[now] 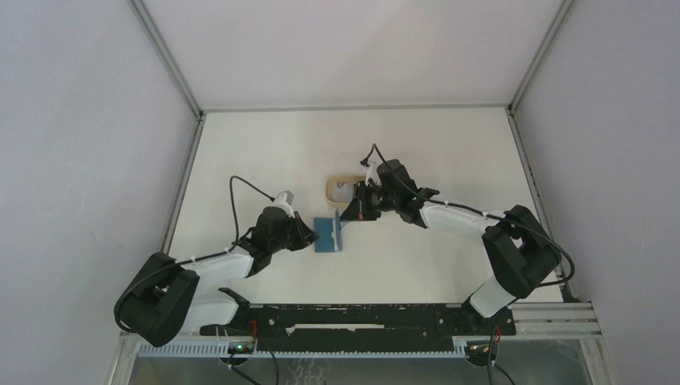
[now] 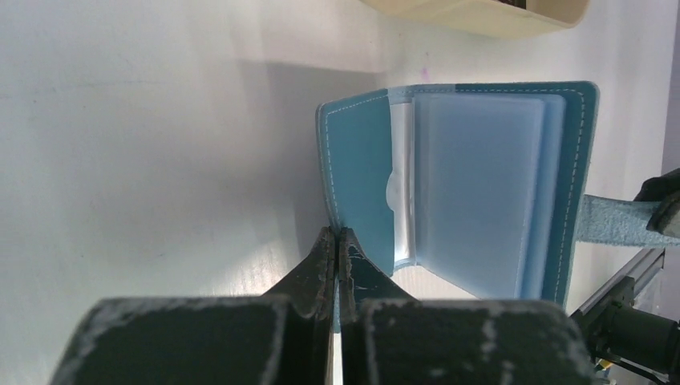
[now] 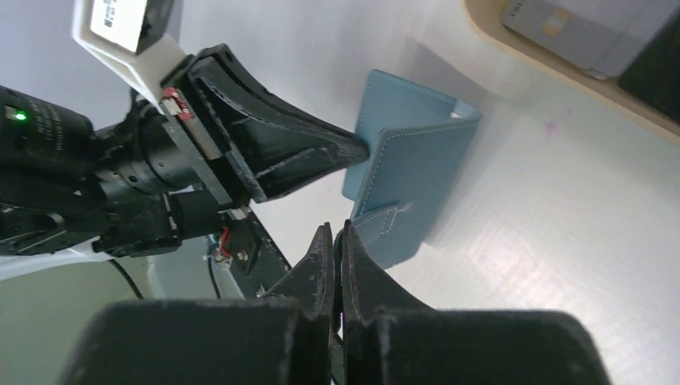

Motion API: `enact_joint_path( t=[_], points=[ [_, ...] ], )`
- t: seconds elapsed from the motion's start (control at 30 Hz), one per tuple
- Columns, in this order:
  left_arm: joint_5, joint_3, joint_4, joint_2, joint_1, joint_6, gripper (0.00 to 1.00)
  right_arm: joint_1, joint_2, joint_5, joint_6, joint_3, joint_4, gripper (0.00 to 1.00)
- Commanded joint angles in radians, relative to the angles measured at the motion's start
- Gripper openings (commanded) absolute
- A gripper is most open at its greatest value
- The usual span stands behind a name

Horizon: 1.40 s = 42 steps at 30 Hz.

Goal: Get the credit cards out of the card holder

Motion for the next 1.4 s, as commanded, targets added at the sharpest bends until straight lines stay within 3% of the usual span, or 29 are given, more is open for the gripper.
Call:
enact_joint_path(
  t=[0.0,0.23,0.47,0.67,1.03,1.37],
  points=[
    [0.046,-0.022,0.119,0.053,-0.002,-0.042,0.0,0.018,0.062,-0.134,0.082,0.043,0.168,0.0],
    [0.072,-0.042,0.172,0.112,0.0,-0.09,0.01,0.018,0.091,-0.122,0.029,0.054,0.089,0.0],
    [0.136,-0.064,0.288,0.196,0.018,-0.169,0.17,-0.063,0.002,-0.107,-0.023,-0.072,0.057,0.0],
    [0.145,-0.058,0.297,0.221,0.021,-0.181,0.25,-0.104,-0.014,-0.089,-0.056,-0.155,0.046,0.0],
    [0.049,-0.005,0.059,0.15,0.039,-0.117,0.43,-0.139,-0.014,-0.063,-0.084,-0.199,0.03,0.0],
    [0.065,-0.02,0.063,0.112,0.062,-0.12,0.48,-0.178,-0.021,-0.074,-0.104,-0.217,0.023,0.0]
  ],
)
